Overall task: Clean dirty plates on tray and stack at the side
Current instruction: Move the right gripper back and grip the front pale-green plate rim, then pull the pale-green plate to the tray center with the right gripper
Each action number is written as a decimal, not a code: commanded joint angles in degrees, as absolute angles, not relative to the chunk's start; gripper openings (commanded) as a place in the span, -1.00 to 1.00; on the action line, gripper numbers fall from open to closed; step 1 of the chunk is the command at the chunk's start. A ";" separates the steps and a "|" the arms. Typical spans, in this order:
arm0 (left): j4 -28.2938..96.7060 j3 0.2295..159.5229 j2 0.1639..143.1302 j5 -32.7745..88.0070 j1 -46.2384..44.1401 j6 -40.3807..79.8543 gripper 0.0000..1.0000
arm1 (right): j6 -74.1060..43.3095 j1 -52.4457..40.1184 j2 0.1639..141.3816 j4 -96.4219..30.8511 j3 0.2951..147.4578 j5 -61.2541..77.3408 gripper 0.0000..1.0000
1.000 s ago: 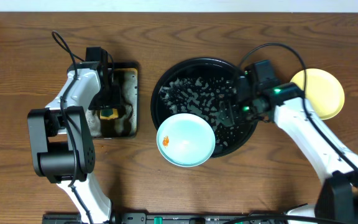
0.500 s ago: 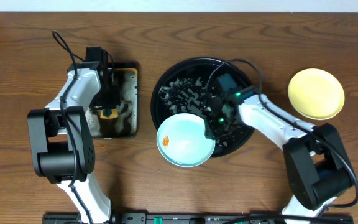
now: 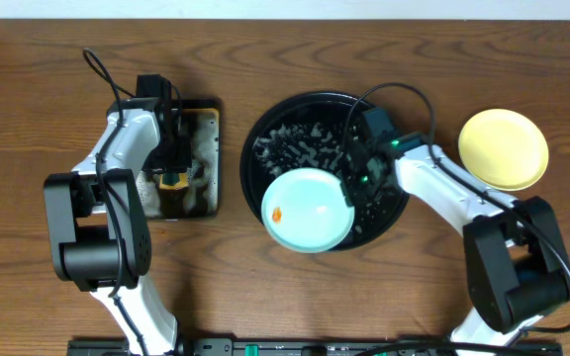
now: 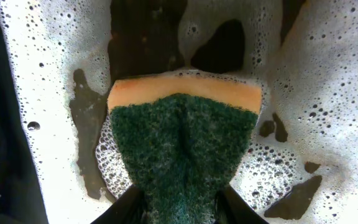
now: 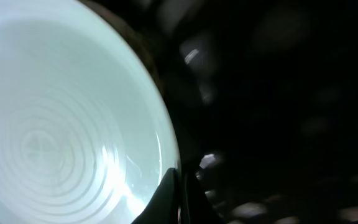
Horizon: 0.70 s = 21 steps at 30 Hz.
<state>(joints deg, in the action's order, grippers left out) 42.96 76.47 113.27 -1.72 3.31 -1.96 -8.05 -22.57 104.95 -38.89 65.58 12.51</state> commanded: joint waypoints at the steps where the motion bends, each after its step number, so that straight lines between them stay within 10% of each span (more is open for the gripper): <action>1: 42.94 76.34 113.86 -2.00 3.31 -2.33 -0.38 | -5.43 -20.82 101.69 -35.64 66.02 5.26 -0.97; 6: 42.98 76.34 113.86 -2.00 3.31 -2.33 -0.38 | -1.74 -20.43 101.54 -29.98 66.02 5.15 -0.95; 11: 43.13 76.34 113.86 -1.98 3.31 -2.33 -0.30 | -0.93 -20.67 101.54 -29.47 66.02 4.36 0.01; 21: 42.94 76.34 113.86 -1.98 3.31 -2.33 -0.26 | -1.65 -20.10 101.54 -30.44 66.00 3.44 -0.01</action>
<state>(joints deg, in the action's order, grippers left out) 43.00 76.47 113.27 -1.72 3.31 -1.96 -2.13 -20.75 102.69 -31.53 65.60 3.99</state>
